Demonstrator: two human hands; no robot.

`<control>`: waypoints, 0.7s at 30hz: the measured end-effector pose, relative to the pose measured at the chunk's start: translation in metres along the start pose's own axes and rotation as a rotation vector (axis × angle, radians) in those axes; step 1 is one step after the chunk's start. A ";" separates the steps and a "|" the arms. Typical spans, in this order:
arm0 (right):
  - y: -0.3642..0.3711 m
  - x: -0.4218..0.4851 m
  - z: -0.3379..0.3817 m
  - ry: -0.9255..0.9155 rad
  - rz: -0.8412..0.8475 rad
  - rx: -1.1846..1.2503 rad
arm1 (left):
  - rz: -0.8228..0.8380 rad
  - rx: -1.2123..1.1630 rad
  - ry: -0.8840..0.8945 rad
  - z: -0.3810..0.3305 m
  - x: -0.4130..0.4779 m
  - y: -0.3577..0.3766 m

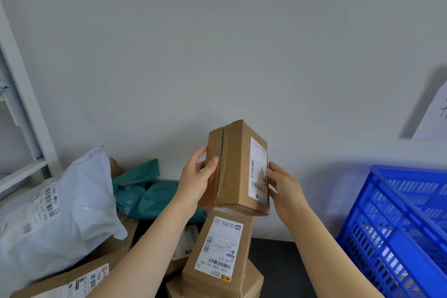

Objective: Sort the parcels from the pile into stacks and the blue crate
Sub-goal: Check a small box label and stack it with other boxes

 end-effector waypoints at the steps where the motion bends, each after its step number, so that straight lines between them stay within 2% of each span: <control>1: -0.002 0.001 0.001 -0.014 -0.007 -0.019 | -0.012 0.057 0.027 -0.003 0.001 -0.001; 3: -0.001 0.001 0.004 -0.044 -0.002 -0.060 | 0.002 0.109 0.027 -0.003 0.001 0.002; 8: 0.007 -0.001 0.012 -0.089 0.019 -0.090 | 0.127 0.059 -0.120 0.007 -0.004 0.016; 13: 0.010 0.000 0.014 -0.107 0.053 -0.072 | 0.128 0.006 -0.193 0.015 -0.003 0.015; 16: 0.008 0.002 0.010 -0.104 0.057 -0.055 | 0.129 -0.126 -0.254 0.025 -0.006 0.011; 19: 0.010 0.003 -0.004 0.001 0.101 -0.010 | 0.167 -0.356 -0.356 0.035 -0.013 0.016; 21: 0.019 -0.001 -0.019 0.142 0.207 -0.015 | 0.172 -0.461 -0.383 0.039 -0.014 0.017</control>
Point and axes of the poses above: each hand's wrist, its own x-axis towards the middle knuckle, its own y-axis out of the palm, z = x × y, the point moved 10 cm from there along x, towards the middle knuckle, and after that the axes turned 4 degrees about z, right-handed, at the moved point
